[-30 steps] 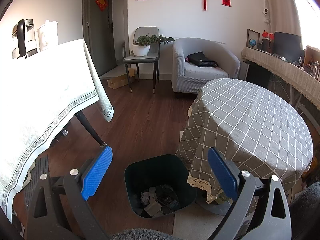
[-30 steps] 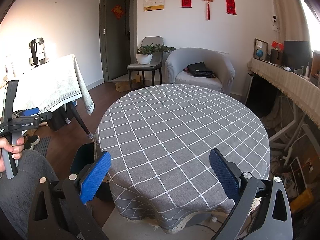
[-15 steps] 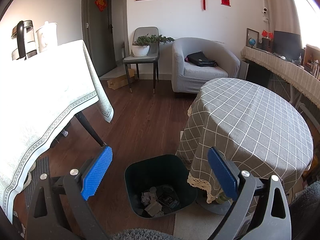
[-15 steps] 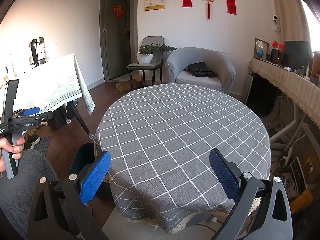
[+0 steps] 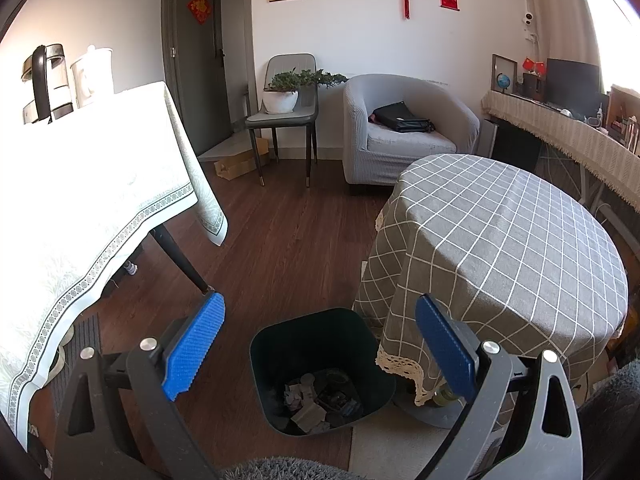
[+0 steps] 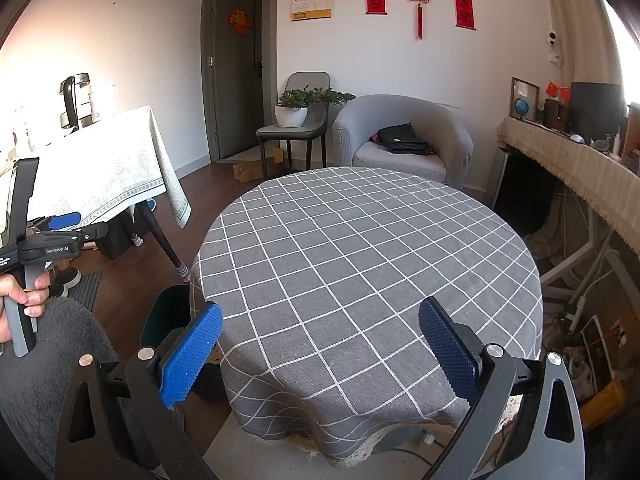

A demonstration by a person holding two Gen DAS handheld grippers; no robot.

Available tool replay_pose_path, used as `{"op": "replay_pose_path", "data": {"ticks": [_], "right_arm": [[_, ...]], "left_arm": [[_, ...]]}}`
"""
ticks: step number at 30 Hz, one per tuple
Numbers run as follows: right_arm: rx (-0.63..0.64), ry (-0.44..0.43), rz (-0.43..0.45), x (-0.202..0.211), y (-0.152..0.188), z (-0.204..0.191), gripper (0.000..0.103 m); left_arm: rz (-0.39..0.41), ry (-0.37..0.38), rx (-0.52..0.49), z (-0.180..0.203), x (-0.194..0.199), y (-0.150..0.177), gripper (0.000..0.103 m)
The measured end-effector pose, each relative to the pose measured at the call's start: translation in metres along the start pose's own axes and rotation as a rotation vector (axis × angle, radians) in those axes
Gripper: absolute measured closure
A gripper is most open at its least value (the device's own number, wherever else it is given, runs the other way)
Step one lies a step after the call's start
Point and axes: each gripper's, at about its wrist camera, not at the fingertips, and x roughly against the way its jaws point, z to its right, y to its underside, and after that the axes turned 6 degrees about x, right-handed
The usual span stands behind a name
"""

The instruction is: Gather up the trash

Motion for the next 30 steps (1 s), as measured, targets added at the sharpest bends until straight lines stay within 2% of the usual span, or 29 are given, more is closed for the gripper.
{"op": "replay_pose_path", "data": {"ticks": [30], "right_arm": [[0.002,0.002,-0.001,0.0003,0.0002,0.0010,0.004]], "left_arm": [[-0.005,-0.001,-0.004,0.0011,0.0002,-0.0010,0.005]]}}
